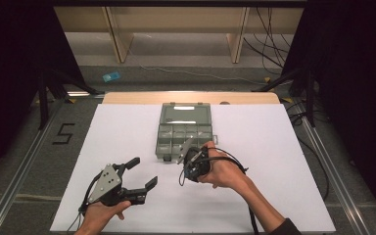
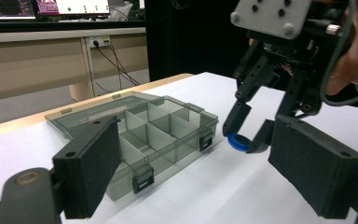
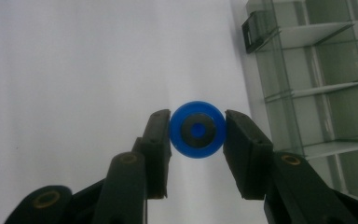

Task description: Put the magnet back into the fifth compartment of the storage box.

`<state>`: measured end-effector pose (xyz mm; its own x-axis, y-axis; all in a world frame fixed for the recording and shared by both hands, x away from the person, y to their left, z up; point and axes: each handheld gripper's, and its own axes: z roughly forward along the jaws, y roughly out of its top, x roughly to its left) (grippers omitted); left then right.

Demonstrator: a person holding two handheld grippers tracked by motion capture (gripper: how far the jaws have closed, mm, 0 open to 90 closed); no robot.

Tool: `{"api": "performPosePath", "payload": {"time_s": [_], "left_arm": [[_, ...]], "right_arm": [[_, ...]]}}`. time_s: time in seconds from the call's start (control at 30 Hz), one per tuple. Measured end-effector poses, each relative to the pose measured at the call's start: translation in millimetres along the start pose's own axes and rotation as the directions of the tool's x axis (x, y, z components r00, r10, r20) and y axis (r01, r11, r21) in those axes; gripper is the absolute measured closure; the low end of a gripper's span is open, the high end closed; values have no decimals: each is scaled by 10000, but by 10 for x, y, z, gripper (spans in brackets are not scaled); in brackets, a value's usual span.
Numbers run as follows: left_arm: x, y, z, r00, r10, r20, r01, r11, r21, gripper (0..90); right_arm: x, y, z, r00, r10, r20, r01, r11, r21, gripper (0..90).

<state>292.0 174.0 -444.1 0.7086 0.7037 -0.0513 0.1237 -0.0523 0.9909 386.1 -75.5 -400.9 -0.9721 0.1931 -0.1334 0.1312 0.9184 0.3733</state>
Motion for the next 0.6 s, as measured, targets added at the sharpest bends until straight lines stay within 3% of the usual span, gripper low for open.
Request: {"api": "performPosePath", "payload": {"time_s": [0.53,0.57,0.6], "left_arm": [[-4,0,0,10000,-58,-25,58,10000,-7,159],[19,10,9,9995,316,60,-315,9994,-137,160],[18,10,9,9996,295,50,-295,9995,-136,160]], "right_arm": [[-175,258,12,10000,-9,45,12,9981,-615,622],[-181,273,18,10000,12,73,-8,9979,-647,622],[-185,288,25,9999,24,113,-17,9977,-680,622]]}}
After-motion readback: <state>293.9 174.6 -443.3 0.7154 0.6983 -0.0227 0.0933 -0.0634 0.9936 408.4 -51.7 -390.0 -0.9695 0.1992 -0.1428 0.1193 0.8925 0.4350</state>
